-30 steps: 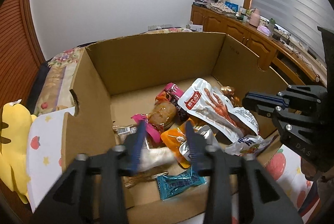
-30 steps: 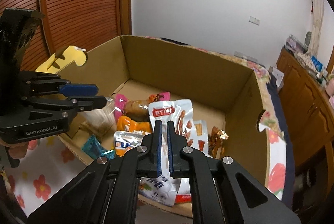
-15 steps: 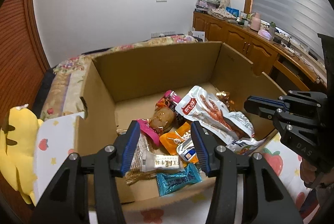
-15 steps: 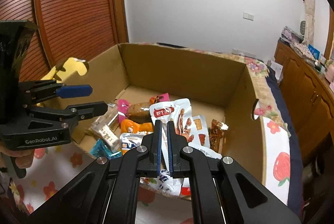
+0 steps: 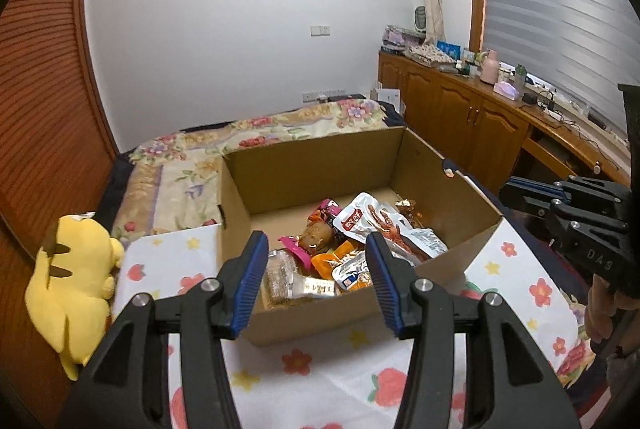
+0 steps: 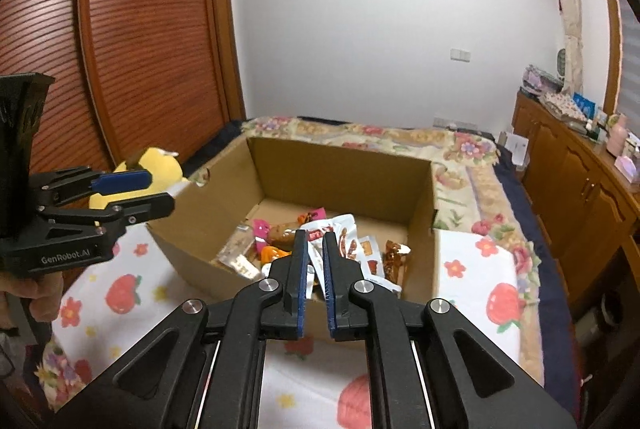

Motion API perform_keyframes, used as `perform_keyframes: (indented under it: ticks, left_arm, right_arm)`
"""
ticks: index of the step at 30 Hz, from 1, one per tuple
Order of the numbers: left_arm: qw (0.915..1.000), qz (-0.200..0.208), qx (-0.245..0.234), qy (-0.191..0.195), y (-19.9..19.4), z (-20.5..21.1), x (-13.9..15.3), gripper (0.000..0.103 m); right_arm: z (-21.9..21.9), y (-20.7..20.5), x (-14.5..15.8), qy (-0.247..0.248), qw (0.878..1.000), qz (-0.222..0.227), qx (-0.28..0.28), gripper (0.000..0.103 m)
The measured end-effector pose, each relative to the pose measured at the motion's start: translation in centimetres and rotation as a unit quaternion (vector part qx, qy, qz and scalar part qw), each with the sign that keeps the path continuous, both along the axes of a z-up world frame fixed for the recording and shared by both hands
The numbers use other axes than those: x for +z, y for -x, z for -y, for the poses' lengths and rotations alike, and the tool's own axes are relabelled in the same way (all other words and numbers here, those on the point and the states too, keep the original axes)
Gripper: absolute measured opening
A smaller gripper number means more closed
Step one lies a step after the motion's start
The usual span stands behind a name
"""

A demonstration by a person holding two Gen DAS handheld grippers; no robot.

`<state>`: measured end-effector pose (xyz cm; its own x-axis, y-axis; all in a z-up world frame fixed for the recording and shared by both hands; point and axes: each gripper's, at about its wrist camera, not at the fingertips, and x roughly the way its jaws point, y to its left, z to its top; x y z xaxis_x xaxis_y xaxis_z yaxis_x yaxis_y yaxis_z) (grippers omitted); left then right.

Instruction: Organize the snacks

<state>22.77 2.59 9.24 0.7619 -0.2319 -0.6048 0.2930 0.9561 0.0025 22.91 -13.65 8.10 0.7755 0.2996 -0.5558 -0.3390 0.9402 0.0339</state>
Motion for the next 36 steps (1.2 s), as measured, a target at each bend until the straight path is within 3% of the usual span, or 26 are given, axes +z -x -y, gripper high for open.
perform_keyframes:
  ticks: [5, 6, 8, 11, 15, 17, 22, 32, 36]
  left_arm:
    - [0.9997, 0.018, 0.012, -0.010, 3.1, -0.3, 1.5, 0.055]
    - [0.9997, 0.020, 0.011, -0.008, 3.5, -0.3, 1.6, 0.059]
    - [0.9994, 0.032, 0.012, -0.008, 4.7, -0.3, 1.9, 0.078]
    - [0.9975, 0.066, 0.017, -0.017, 6.6, 0.0, 2.3, 0.091]
    - [0.9946, 0.092, 0.033, -0.032, 8.3, 0.2, 2.4, 0.098]
    - [0.9935, 0.101, 0.039, -0.034, 9.1, 0.2, 2.3, 0.100]
    - [0.9911, 0.115, 0.060, -0.030, 10.7, 0.1, 2.3, 0.103]
    - [0.9859, 0.126, 0.109, -0.006, 13.4, -0.7, 2.0, 0.103]
    - [0.9870, 0.124, 0.102, 0.012, 15.0, -1.0, 1.4, 0.103]
  right_arm:
    - [0.6, 3.4, 1.1, 0.000, 1.000, 0.017, -0.006, 0.018]
    - [0.6, 3.8, 1.1, -0.001, 1.000, 0.019, -0.007, 0.021]
    - [0.8, 5.1, 1.2, 0.003, 0.999, 0.027, -0.017, 0.034]
    - [1.0, 6.5, 1.2, -0.004, 0.999, 0.035, -0.027, 0.055]
    - [1.0, 7.7, 1.1, -0.003, 0.998, 0.049, -0.041, 0.068]
    - [1.0, 8.3, 1.1, -0.003, 0.997, 0.059, -0.048, 0.084]
    - [0.9, 10.0, 1.5, 0.001, 0.994, 0.086, -0.070, 0.101]
    - [1.2, 12.6, 1.2, -0.005, 0.990, 0.100, -0.096, 0.103]
    - [1.2, 13.8, 1.0, -0.011, 0.990, 0.101, -0.100, 0.103]
